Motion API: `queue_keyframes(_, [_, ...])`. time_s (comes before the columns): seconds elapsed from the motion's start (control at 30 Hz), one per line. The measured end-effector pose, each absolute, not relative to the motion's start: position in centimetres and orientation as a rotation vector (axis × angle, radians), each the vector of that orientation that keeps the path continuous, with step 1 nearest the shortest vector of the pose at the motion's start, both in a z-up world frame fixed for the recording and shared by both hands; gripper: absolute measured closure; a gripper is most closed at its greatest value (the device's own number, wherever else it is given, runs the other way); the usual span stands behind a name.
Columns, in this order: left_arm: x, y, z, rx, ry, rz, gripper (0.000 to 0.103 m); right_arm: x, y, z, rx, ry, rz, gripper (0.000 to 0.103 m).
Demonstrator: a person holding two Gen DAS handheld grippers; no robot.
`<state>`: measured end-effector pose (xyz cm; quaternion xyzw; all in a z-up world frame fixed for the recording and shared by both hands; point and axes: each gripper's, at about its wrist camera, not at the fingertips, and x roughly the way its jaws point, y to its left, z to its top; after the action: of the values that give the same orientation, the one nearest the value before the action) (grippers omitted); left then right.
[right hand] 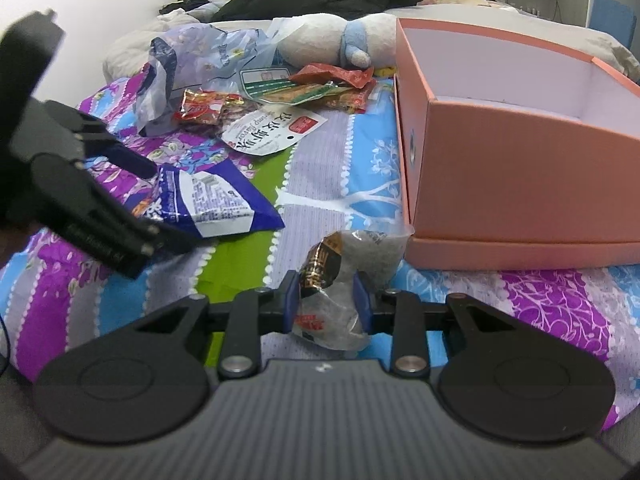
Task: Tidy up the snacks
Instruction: 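Lift the blue noodle packet with the left tool while the right tool lifts the clear packet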
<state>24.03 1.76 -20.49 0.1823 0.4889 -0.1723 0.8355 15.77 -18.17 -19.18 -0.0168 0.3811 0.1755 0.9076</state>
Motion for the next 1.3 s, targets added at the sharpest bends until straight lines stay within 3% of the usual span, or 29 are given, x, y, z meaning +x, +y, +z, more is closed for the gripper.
queue_keyframes(0.17, [24.2, 2.0, -20.6, 0.286, 1.03, -0.316, 0.013, 15.7, -18.3, -19.0, -0.037, 0.79, 0.363, 0.069])
queue_keyframes(0.6, [21.1, 2.4, -18.9, 0.083, 0.989, -0.155, 0.034, 15.2, -18.7, -18.7, -0.01, 0.792, 0.401, 0.074])
queue_keyframes(0.97, [16.5, 2.1, -17.6, -0.096, 0.923, -0.051, 0.035, 14.0, -18.3, -18.4, 0.01, 0.815, 0.418, 0.074])
queue_keyframes(1.03, [15.9, 2.1, -17.8, -0.132, 0.92, -0.041, 0.035, 13.9, -18.1, -18.5, -0.003, 0.814, 0.394, 0.068])
queue_keyframes(1.2, [14.8, 2.0, -18.1, -0.174, 0.909, -0.027, 0.035, 13.6, -17.7, -18.7, -0.026, 0.816, 0.361, 0.064])
queue_keyframes(1.27, [14.5, 2.1, -18.2, -0.181, 0.906, -0.018, 0.035, 13.7, -17.6, -18.8, -0.034, 0.819, 0.324, 0.054])
queue_keyframes(1.3, [14.4, 2.1, -18.3, -0.19, 0.907, -0.018, 0.035, 13.9, -17.6, -19.0, -0.04, 0.825, 0.296, 0.041])
